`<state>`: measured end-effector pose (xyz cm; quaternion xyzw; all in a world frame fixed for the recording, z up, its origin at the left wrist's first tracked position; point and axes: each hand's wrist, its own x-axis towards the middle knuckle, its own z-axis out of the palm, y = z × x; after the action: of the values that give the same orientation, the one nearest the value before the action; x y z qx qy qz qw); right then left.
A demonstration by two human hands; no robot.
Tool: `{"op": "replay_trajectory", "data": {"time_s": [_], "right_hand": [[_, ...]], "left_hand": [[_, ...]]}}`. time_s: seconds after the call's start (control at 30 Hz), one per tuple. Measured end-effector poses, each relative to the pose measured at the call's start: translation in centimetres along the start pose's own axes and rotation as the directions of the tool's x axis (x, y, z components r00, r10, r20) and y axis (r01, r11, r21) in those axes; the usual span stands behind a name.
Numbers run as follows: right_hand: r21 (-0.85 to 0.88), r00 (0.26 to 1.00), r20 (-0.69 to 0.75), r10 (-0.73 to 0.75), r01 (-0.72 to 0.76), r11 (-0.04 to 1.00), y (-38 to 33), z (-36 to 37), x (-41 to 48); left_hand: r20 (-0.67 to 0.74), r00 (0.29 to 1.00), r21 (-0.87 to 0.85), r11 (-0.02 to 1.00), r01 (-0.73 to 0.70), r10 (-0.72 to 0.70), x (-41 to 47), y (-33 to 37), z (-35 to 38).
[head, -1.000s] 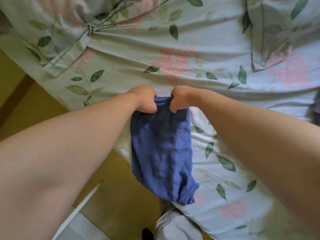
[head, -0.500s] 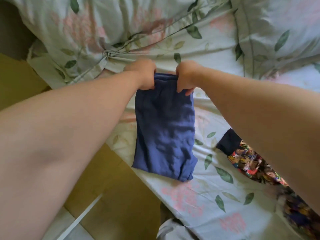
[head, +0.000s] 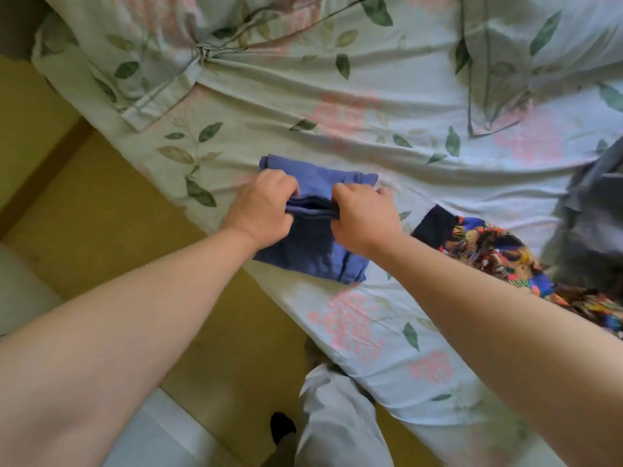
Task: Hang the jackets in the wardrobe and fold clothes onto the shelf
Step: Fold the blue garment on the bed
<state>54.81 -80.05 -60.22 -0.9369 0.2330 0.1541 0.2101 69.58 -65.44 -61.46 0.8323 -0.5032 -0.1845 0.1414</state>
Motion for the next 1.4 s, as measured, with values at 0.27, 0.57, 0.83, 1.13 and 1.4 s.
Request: {"op": "replay_trajectory", "data": {"time_s": [0.27, 0.57, 0.83, 1.13, 1.4], "right_hand": [[-0.111, 0.999, -0.01, -0.048, 0.046, 0.993, -0.7, 11.4, -6.2], [0.405, 0.924, -0.148, 0.352, -0.268, 0.874, 0.2, 14.4, -8.7], [0.645, 0.272, 0.763, 0.586, -0.391, -0.657, -0.7, 14.6, -9.7], [0.495, 0.503, 0.811, 0.3, -0.316, -0.809, -0.7, 14.7, -10.8], [0.564, 0.48, 0.782, 0.398, -0.27, -0.781, -0.9, 15.2, -11.0]], "left_hand": [[0.066, 0.994, 0.174, 0.98, -0.101, 0.09, -7.6, -0.8, 7.7], [0.206, 0.975, 0.381, 0.924, 0.0, -0.085, -10.2, -1.7, 10.9], [0.056, 0.301, -0.504, 0.233, 0.832, -0.952, -11.2, 3.2, 11.3], [0.727, 0.252, -0.649, -0.517, 0.559, -0.639, -11.3, 3.4, 12.1], [0.73, 0.222, -0.639, -0.53, 0.558, -0.646, -10.9, 2.6, 11.6]]}}
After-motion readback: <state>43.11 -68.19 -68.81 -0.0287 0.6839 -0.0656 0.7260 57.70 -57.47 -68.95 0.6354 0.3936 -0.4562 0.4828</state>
